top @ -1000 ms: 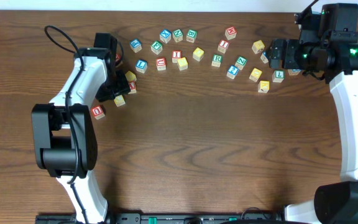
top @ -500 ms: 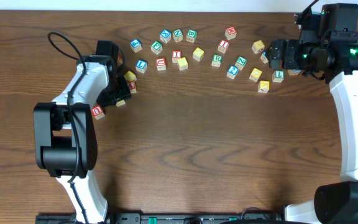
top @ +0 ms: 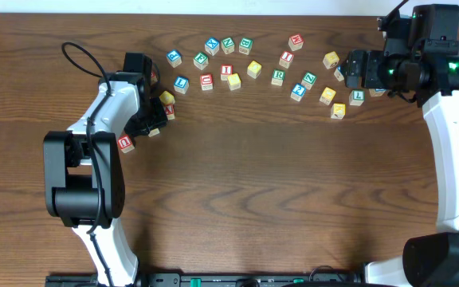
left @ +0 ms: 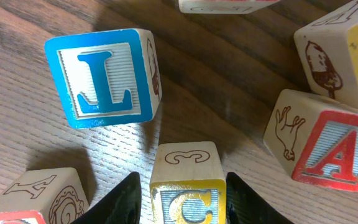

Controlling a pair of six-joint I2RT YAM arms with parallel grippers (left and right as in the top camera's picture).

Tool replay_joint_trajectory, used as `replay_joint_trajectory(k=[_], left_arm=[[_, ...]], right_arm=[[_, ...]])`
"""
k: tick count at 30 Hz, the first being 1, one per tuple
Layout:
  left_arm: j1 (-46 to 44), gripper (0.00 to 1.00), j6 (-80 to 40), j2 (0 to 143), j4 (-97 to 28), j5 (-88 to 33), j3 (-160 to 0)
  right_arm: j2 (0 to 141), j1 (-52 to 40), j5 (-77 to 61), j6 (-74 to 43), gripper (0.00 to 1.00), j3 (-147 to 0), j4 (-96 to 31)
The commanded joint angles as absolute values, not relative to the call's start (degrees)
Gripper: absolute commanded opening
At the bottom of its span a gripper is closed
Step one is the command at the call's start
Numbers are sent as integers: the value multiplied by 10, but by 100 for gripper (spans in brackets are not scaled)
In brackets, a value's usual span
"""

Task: Spell out CORL
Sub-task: 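Close the left gripper on the yellow C block and lift it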

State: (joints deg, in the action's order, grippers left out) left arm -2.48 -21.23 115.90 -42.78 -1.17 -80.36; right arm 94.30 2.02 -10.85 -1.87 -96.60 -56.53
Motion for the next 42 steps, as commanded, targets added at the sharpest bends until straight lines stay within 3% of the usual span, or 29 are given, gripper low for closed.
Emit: replay_joint_trajectory(k=[1,12,17,27,42], left_arm=[[-27,42,-217,1168,-425,-10,-799],[-27,42,-217,1168,-391,-8,-772],[-27,33,-217,1168,-386,-8,-772],[-27,25,-216,1168,-383,-8,-774],[-55,25,-152,1076,-435,-49,-818]], right_arm=[[948,18,-106,-10,99,-965,-566],[948,18,-104,-10,99,-965,-564],[948,18,-104,-10,99,-965,-564],[948,18,-104,-10,99,-965,-564],[948,18,-93,-10,99,-965,-563]])
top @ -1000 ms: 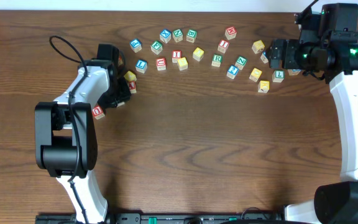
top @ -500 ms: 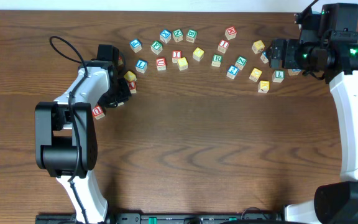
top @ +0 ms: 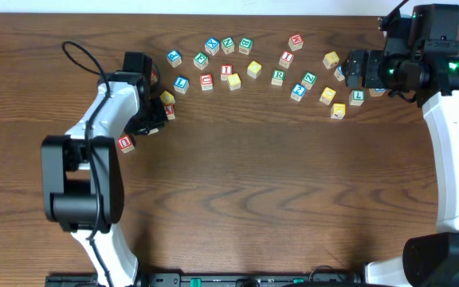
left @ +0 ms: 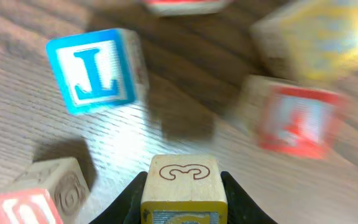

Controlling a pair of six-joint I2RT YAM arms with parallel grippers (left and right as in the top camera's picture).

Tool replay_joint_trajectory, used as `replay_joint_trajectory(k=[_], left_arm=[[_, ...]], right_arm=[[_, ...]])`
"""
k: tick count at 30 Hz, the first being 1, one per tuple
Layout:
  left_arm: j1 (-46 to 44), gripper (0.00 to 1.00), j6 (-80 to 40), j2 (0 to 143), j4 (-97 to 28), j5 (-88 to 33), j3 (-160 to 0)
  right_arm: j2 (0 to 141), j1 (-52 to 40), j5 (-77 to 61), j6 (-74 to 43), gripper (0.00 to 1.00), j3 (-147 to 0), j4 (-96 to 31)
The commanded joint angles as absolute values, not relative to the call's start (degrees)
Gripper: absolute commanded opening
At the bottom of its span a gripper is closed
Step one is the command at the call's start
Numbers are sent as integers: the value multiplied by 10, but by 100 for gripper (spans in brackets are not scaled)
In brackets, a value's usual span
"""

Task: Spell out CORL
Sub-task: 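Close the left gripper on the yellow C block and lift it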

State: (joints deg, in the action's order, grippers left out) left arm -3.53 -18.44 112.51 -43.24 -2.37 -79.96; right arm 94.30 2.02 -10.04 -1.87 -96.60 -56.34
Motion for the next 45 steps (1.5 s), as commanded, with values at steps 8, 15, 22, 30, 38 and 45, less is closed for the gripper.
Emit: replay_joint_trajectory(k=[8,15,22,30,38,45], left_arm=[[-142,25,-152,1068,-422,-49,-816],[-201,25,-152,1099,-406,-38,-815],[-234,25,-152,1116,-408,-38,-814],[-256,25,-152,1116,-399,-38,-812],[-256,25,-152,1117,-388,-38,-799],[-256,25,-152,1117,-342,-38,-781]], right_arm=[[948,18,-93,-10,99,-965,-562],[948,18,-93,-10,99,-965,-566],[948,18,-93,-10,99,-965,-566],[948,18,-94,-10,99,-965,-564],[948,18,-94,-10,99,-965,-562],[948,18,-93,-10,99,-965,-570]])
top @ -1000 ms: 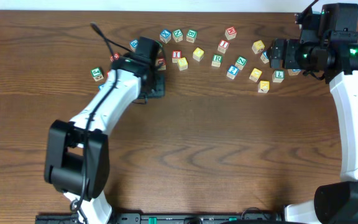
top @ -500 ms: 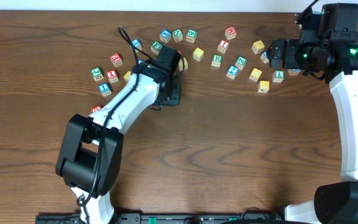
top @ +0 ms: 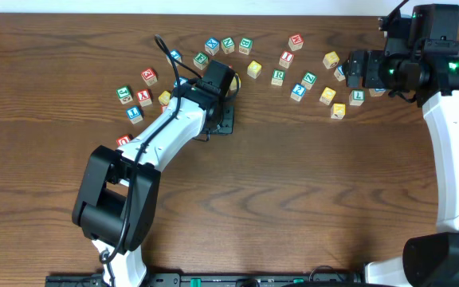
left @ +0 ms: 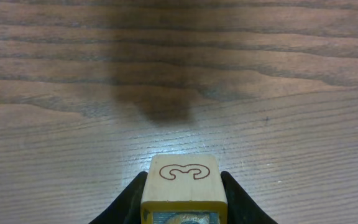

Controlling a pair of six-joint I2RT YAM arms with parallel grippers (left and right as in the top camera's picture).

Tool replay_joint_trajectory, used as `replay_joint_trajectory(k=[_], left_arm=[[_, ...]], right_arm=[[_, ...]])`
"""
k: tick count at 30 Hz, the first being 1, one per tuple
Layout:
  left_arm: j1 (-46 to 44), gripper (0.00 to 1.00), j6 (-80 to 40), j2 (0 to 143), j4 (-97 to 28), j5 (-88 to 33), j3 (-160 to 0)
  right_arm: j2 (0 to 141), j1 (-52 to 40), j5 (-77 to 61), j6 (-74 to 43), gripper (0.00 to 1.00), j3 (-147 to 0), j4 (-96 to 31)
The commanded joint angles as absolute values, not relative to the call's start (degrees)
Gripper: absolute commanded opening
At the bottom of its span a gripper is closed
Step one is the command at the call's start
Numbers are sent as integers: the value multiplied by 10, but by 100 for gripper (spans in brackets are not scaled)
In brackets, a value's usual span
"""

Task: Spell out CORL
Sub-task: 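Close the left gripper on the yellow C block and lift it, then carry the C block toward the table centre and set it down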

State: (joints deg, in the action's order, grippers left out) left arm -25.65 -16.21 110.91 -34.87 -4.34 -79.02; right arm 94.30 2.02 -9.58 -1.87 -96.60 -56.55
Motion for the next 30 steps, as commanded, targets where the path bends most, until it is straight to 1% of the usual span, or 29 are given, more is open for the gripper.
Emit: replay_joint_trajectory(k=[1,9,20,30], left_arm=[[-256,25,-152,1117,-341,-38,-781],[-256,25,-152,1122,-339,-38,-781],[-258,25,-152,1169,-337,-38,-781],[-266,25,-152,1169,-330,-41,-781]], right_arm=[[948,18,-94,-10,99,-965,-571],[948,18,-94,-12,99,-965,-572],[948,18,-93,-12,99,-965,-572],[948,18,-93,-12,99,-965,-571]])
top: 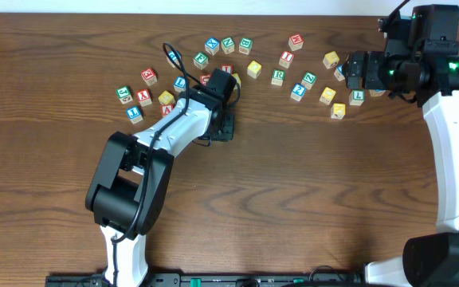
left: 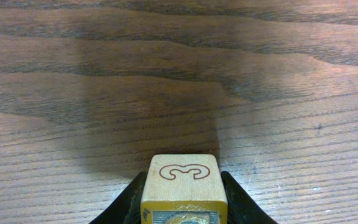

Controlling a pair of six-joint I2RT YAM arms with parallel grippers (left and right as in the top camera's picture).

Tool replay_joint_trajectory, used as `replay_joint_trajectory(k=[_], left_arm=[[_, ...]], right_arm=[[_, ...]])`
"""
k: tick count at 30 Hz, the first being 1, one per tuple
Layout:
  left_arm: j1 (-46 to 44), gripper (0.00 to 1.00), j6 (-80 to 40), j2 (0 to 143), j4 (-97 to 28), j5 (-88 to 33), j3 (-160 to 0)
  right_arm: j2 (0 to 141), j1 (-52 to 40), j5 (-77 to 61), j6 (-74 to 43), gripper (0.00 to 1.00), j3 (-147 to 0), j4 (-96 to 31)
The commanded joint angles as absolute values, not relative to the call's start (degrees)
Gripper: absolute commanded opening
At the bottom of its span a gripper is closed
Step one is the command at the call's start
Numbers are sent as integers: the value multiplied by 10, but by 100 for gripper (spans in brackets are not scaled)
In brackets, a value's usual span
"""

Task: Spell out CORL
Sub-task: 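Carry the C block toward the table centre and set it down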

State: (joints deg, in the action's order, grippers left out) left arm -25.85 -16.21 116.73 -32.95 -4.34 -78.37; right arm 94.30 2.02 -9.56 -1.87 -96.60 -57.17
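Note:
My left gripper (top: 223,126) is shut on a yellow-edged wooden block (left: 181,186). The block's top face bears an outlined 3, and its letter face points down toward the camera, mostly cut off. It hangs low over bare wood, its shadow close beneath, just below the row of blocks. A blue L block (top: 180,82) lies up-left of the gripper, and a green R block (top: 278,76) to the right. My right gripper (top: 351,70) hovers at the right cluster of blocks; its fingers cannot be made out.
Lettered blocks lie in a band along the far side of the table (top: 293,191). A small group (top: 143,97) sits at the left, more (top: 227,45) in the middle, and another cluster (top: 327,96) by the right arm.
The left gripper, still holding the block, has come down closer to the wood; the shadow under it is larger and nearer. The right arm has not moved.
The left gripper's fingers stood either side of a yellow C block in the left group, beside a blue L. Then it was shut on the block and raised. Later it held it over bare wood below the middle blocks, and now lower there.

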Motion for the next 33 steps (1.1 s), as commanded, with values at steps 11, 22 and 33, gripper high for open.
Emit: replay_joint_trajectory(k=[11,22,33], left_arm=[[-283,25,-155,1170,-307,-40,-781],[-283,25,-155,1186,-283,-32,-781],[-283,27,-155,1196,-283,-32,-781]], right_arm=[[948,18,-93,-12,99,-965,-571],[948,18,-93,-12,99,-965,-568],[948,18,-93,-12,99,-965,-568]])
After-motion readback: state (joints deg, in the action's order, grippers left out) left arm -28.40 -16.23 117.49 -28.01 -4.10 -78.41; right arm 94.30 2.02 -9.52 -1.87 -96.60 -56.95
